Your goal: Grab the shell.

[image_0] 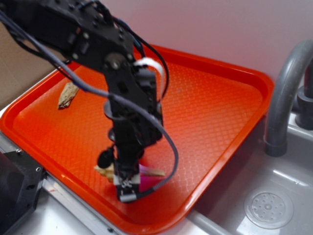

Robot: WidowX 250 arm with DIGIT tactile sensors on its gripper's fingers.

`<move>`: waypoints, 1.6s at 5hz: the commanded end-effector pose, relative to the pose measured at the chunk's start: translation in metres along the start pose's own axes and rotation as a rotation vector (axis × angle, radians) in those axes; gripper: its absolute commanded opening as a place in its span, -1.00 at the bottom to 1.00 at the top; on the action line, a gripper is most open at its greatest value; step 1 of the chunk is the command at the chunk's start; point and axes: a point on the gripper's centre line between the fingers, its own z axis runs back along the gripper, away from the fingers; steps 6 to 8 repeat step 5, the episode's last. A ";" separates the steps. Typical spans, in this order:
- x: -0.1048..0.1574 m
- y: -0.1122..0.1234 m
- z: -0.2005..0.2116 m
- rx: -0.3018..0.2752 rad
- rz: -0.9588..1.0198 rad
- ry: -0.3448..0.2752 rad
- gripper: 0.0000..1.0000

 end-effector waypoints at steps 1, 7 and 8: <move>-0.024 0.054 0.085 -0.099 0.347 -0.127 -1.00; -0.071 0.100 0.173 0.011 0.804 -0.316 -1.00; -0.071 0.100 0.173 0.011 0.804 -0.316 -1.00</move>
